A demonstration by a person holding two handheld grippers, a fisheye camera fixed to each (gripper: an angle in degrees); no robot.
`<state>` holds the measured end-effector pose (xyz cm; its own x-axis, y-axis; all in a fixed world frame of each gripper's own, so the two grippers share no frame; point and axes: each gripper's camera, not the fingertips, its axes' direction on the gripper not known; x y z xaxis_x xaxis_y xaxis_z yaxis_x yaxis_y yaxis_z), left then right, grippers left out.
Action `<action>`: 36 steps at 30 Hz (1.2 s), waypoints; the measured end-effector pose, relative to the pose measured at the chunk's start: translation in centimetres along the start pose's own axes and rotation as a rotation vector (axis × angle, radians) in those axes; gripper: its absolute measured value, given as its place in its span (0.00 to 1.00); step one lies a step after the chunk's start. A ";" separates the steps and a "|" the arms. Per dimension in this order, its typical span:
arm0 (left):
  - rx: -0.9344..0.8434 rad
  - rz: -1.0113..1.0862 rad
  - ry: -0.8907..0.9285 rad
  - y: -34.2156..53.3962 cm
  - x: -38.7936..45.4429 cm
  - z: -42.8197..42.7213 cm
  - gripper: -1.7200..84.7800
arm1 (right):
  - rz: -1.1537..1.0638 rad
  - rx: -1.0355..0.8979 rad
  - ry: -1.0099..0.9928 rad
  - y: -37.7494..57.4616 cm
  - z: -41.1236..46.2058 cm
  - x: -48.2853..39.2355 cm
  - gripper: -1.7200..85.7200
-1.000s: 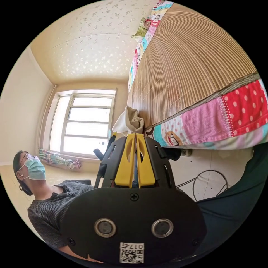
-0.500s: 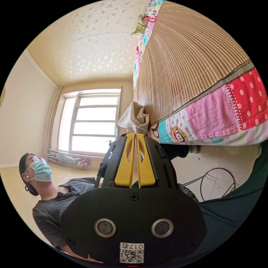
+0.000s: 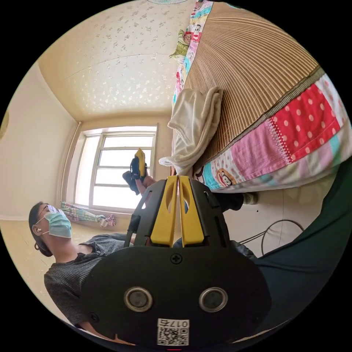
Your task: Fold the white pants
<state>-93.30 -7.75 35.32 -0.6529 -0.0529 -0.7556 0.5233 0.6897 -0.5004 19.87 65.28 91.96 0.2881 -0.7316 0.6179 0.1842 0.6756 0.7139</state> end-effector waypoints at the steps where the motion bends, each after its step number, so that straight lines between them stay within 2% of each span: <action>1: 0.019 -0.027 -0.064 0.7 -0.5 -1.0 0.07 | -0.019 -0.003 0.025 0.4 0.3 -0.2 0.03; 3: 0.099 -0.178 -0.252 4.0 -3.5 -6.0 0.09 | -0.087 -0.028 0.089 1.0 1.3 -1.0 0.04; 6: 0.142 -0.370 -0.316 8.3 -8.3 -12.0 0.10 | -0.200 -0.106 0.228 0.6 5.4 -3.3 0.06; 9: 0.077 -0.528 -0.425 11.8 -11.8 -15.2 0.12 | -0.385 -0.228 0.311 -1.5 13.8 -7.4 0.12; 11: 0.038 -0.632 -0.447 13.5 -13.5 -15.9 0.15 | -0.561 -0.316 0.307 -3.0 23.0 -11.3 0.17; 15: 0.032 -0.795 -0.295 16.9 -17.1 -15.6 0.17 | -0.779 -0.532 0.407 -3.9 39.9 -15.9 0.24; 17: 0.024 -0.847 -0.233 17.7 -18.6 -14.9 0.19 | -0.913 -0.704 0.597 -2.6 51.4 -16.8 0.25; 18: 0.027 -0.865 -0.194 18.0 -19.5 -14.4 0.19 | -0.940 -0.750 0.658 -2.1 54.0 -16.5 0.24; 20: 0.039 -0.887 -0.134 18.0 -20.8 -13.6 0.17 | -1.008 -0.945 0.906 0.1 62.4 -14.0 0.19; 22: 0.075 -0.914 -0.073 18.1 -22.1 -13.1 0.15 | -1.085 -0.989 1.077 1.6 65.4 -12.5 0.13; 24: 0.149 -0.869 0.033 17.4 -23.1 -13.4 0.09 | -1.177 -0.929 1.170 2.0 65.7 -12.9 0.11; 26: 0.124 -0.730 0.137 14.0 -23.0 -14.5 0.08 | -1.234 -0.724 1.306 -1.1 62.9 -15.8 0.10; 28: 0.087 -0.548 0.052 8.4 -21.4 -17.1 0.08 | -1.242 -0.549 1.342 -5.8 58.7 -19.5 0.09; 29: 0.083 -0.429 -0.006 4.0 -20.2 -19.2 0.08 | -1.218 -0.450 1.328 -9.7 55.1 -22.4 0.09; 31: 0.127 -0.276 -0.003 -2.7 -19.1 -22.4 0.08 | -1.172 -0.265 1.259 -15.4 48.2 -27.7 0.09; 32: 0.193 -0.197 -0.025 -6.7 -18.2 -24.6 0.08 | -1.122 -0.101 1.220 -18.7 42.9 -31.5 0.09; 33: 0.250 -0.136 -0.074 -10.6 -17.6 -26.4 0.08 | -1.097 -0.018 1.203 -20.2 40.1 -33.3 0.10; 35: 0.321 -0.098 -0.111 -16.0 -17.8 -28.0 0.08 | -1.029 0.229 1.057 -25.4 29.3 -39.0 0.11; 36: 0.374 -0.170 -0.147 -18.8 -19.0 -28.4 0.08 | -0.991 0.271 1.037 -26.9 27.0 -39.8 0.12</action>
<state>-106.30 0.84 71.07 -0.6765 -0.2639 -0.6876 0.5950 0.3543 -0.7214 -21.92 73.76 57.05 0.7069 -0.4046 -0.5802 0.5609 -0.1791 0.8083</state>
